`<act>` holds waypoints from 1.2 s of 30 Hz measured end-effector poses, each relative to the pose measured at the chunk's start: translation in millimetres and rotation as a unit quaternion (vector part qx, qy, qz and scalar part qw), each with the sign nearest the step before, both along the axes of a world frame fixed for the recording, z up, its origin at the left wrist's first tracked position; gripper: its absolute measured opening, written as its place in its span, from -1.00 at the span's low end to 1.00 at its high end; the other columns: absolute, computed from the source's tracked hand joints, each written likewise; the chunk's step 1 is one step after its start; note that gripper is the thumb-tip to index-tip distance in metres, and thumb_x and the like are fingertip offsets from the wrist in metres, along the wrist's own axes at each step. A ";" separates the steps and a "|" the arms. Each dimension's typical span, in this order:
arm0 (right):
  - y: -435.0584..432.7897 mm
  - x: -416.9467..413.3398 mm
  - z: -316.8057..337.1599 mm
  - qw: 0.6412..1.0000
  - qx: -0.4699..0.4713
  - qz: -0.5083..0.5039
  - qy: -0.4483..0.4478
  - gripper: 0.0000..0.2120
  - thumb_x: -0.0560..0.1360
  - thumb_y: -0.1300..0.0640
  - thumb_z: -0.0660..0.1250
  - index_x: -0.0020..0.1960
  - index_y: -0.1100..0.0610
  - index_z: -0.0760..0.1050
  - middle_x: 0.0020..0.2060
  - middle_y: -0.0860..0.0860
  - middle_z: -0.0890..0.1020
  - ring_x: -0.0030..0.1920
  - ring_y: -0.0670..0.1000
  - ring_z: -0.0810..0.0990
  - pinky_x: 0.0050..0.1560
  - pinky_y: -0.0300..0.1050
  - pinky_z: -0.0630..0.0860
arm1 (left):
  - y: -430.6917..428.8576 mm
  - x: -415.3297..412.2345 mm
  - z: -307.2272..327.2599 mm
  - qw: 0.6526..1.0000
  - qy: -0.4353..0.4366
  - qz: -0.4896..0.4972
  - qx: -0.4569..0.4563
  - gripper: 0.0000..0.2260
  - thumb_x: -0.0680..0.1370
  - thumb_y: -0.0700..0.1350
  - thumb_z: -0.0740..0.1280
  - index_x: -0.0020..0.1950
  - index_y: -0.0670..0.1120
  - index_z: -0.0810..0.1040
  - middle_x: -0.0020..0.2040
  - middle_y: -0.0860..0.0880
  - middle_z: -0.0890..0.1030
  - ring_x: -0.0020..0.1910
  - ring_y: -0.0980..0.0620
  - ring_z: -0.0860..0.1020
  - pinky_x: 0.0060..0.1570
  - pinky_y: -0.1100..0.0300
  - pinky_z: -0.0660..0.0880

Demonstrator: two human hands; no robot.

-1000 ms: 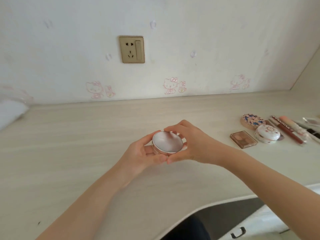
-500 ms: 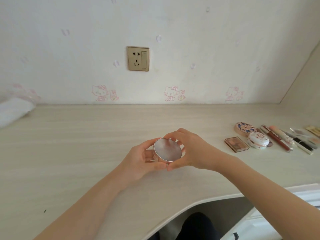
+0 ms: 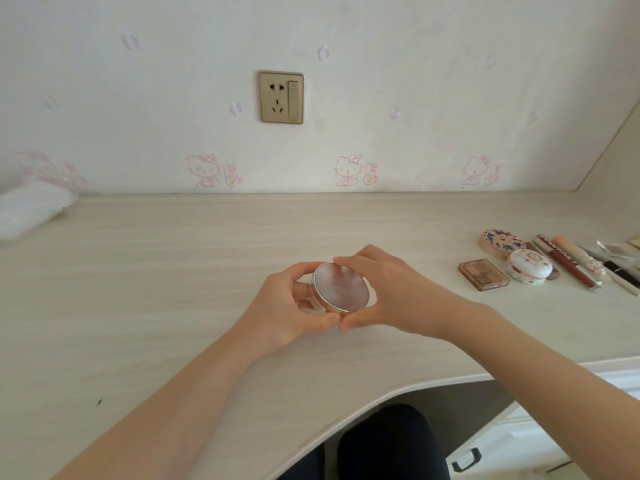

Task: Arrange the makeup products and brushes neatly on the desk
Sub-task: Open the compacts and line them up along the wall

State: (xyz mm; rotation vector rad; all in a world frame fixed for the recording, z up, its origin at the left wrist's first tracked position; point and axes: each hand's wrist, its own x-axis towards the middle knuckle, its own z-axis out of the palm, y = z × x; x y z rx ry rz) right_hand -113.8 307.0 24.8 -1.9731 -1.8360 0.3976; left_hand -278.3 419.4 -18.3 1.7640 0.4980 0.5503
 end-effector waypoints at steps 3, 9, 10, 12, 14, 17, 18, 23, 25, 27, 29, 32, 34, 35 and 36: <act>6.6 3.1 3.2 1.000 -0.003 0.011 0.009 -0.22 0.23 -0.28 0.48 0.37 -0.18 0.29 0.11 -0.15 0.39 0.11 -0.13 0.44 0.13 -0.16 0.48 | 4.5 -0.2 0.3 1.000 -0.018 0.004 -0.019 -0.38 0.15 -0.05 0.57 0.19 0.13 0.51 -0.18 -0.11 0.71 -0.17 -0.10 0.63 0.04 -0.03 0.56; 15.7 5.7 3.3 1.000 -0.010 0.018 -0.018 -0.23 0.26 -0.28 0.46 0.39 -0.19 0.25 0.12 -0.15 0.38 0.07 -0.15 0.42 0.06 -0.23 0.46 | 8.6 -1.7 -1.2 0.999 -0.018 -0.016 -0.025 -0.36 0.20 -0.08 0.62 0.23 0.15 0.51 -0.10 -0.10 0.70 -0.04 -0.22 0.63 0.07 0.05 0.56; 15.7 5.6 4.7 0.999 -0.013 0.023 -0.026 -0.25 0.26 -0.29 0.45 0.38 -0.19 0.27 0.10 -0.14 0.39 0.03 -0.17 0.42 0.05 -0.23 0.46 | 8.7 -2.2 -1.7 1.000 -0.014 -0.016 -0.021 -0.37 0.20 -0.07 0.61 0.22 0.16 0.51 -0.11 -0.09 0.71 -0.05 -0.19 0.63 0.07 0.08 0.55; 15.0 4.7 8.6 0.998 -0.026 0.038 -0.048 -0.31 0.26 -0.33 0.40 0.33 -0.19 0.32 0.04 -0.13 0.43 -0.05 -0.20 0.43 0.02 -0.18 0.49 | 9.8 -2.8 -3.5 1.000 0.000 -0.011 0.003 -0.39 0.21 -0.07 0.61 0.20 0.18 0.51 -0.14 -0.03 0.71 -0.07 -0.07 0.65 0.08 0.18 0.53; 14.0 4.0 12.8 0.995 -0.037 0.050 -0.080 -0.33 0.26 -0.37 0.32 0.31 -0.17 0.35 -0.01 -0.11 0.47 -0.06 -0.17 0.44 0.01 -0.09 0.52 | 9.5 -3.4 -3.8 0.999 0.013 -0.005 0.030 -0.42 0.22 -0.07 0.59 0.18 0.20 0.51 -0.17 0.04 0.71 -0.12 0.07 0.66 0.03 0.31 0.49; 12.6 4.7 18.2 0.994 -0.036 0.060 -0.082 -0.33 0.26 -0.38 0.27 0.30 -0.15 0.37 -0.03 -0.07 0.50 -0.03 -0.09 0.48 0.00 -0.03 0.53 | 9.4 -3.1 -4.8 0.999 0.001 0.005 0.033 -0.44 0.20 -0.06 0.57 0.14 0.25 0.52 -0.19 0.05 0.71 -0.16 0.10 0.65 0.06 0.22 0.51; 12.8 5.1 19.1 0.994 -0.033 0.064 -0.081 -0.35 0.27 -0.37 0.27 0.30 -0.13 0.39 -0.04 -0.06 0.51 -0.04 -0.07 0.48 0.00 -0.02 0.53 | 9.5 -2.9 -4.9 0.999 -0.002 0.008 0.033 -0.44 0.20 -0.05 0.57 0.14 0.25 0.52 -0.19 0.05 0.71 -0.15 0.09 0.65 0.09 0.15 0.51; 17.1 2.8 19.4 0.994 -0.028 0.068 -0.086 -0.42 0.35 -0.24 0.37 0.33 -0.10 0.43 -0.10 -0.04 0.56 -0.07 -0.01 0.50 -0.04 0.03 0.52 | 11.7 -3.5 -6.6 0.999 -0.008 0.022 0.041 -0.43 0.18 0.00 0.56 0.14 0.28 0.51 -0.19 0.05 0.71 -0.14 0.08 0.66 0.14 0.01 0.51; 18.1 3.1 21.4 0.997 -0.028 0.061 -0.046 -0.49 0.36 -0.15 0.40 0.29 -0.08 0.47 -0.15 0.02 0.61 -0.07 0.06 0.54 -0.01 0.09 0.53 | 12.4 -3.9 -6.6 0.999 -0.004 0.025 0.043 -0.42 0.17 0.00 0.58 0.15 0.26 0.52 -0.15 0.06 0.71 -0.09 0.10 0.66 0.17 0.01 0.50; 18.1 4.4 25.3 0.998 -0.026 0.057 -0.006 -0.56 0.36 -0.10 0.38 0.22 -0.06 0.52 -0.17 0.10 0.64 -0.05 0.14 0.58 0.00 0.16 0.54 | 12.0 -2.5 -6.5 0.999 -0.007 0.024 0.031 -0.42 0.17 -0.01 0.59 0.15 0.22 0.53 -0.11 0.06 0.71 -0.04 0.09 0.66 0.16 0.05 0.49; 17.8 5.9 28.9 0.998 -0.023 0.060 -0.007 -0.57 0.34 -0.14 0.33 0.18 -0.05 0.52 -0.16 0.10 0.64 -0.04 0.14 0.58 -0.03 0.16 0.54 | 11.5 -0.7 -7.0 1.000 -0.012 0.021 0.007 -0.41 0.19 -0.07 0.61 0.17 0.15 0.53 -0.09 0.03 0.71 -0.04 0.06 0.67 0.05 0.16 0.54; 18.3 9.1 31.0 0.998 -0.006 0.053 0.039 -0.62 0.37 -0.07 0.34 0.18 -0.09 0.55 -0.15 -0.04 0.66 -0.06 0.00 0.59 -0.02 -0.01 0.56 | 13.5 0.3 -5.2 0.999 -0.018 0.014 -0.037 -0.37 0.21 -0.19 0.61 0.22 0.03 0.48 -0.05 -0.03 0.71 -0.05 -0.01 0.68 -0.10 0.26 0.56; 20.6 11.0 28.6 0.994 0.017 0.043 0.097 -0.61 0.40 0.02 0.37 0.23 -0.07 0.55 0.00 -0.21 0.66 0.04 -0.16 0.60 0.08 -0.27 0.53 | 14.4 0.6 -4.4 0.998 -0.024 0.006 -0.062 -0.37 0.22 -0.23 0.60 0.21 0.01 0.44 -0.04 -0.06 0.71 -0.05 -0.06 0.68 -0.12 0.21 0.58; 21.9 10.9 26.9 0.992 0.029 0.039 0.117 -0.60 0.40 0.05 0.39 0.24 -0.05 0.55 0.04 -0.28 0.63 0.07 -0.22 0.59 0.10 -0.37 0.50 | 14.5 0.7 -4.8 0.997 -0.026 0.003 -0.071 -0.37 0.22 -0.24 0.59 0.20 0.00 0.42 -0.04 -0.06 0.71 -0.05 -0.07 0.68 -0.13 0.19 0.59; 23.1 10.5 24.8 0.990 0.040 0.038 0.132 -0.60 0.41 0.08 0.40 0.24 -0.02 0.56 0.06 -0.30 0.61 0.08 -0.26 0.58 0.10 -0.42 0.47 | 14.6 1.1 -5.6 0.997 -0.030 0.001 -0.078 -0.37 0.22 -0.27 0.59 0.20 -0.01 0.41 -0.04 -0.05 0.70 -0.05 -0.07 0.68 -0.13 0.19 0.59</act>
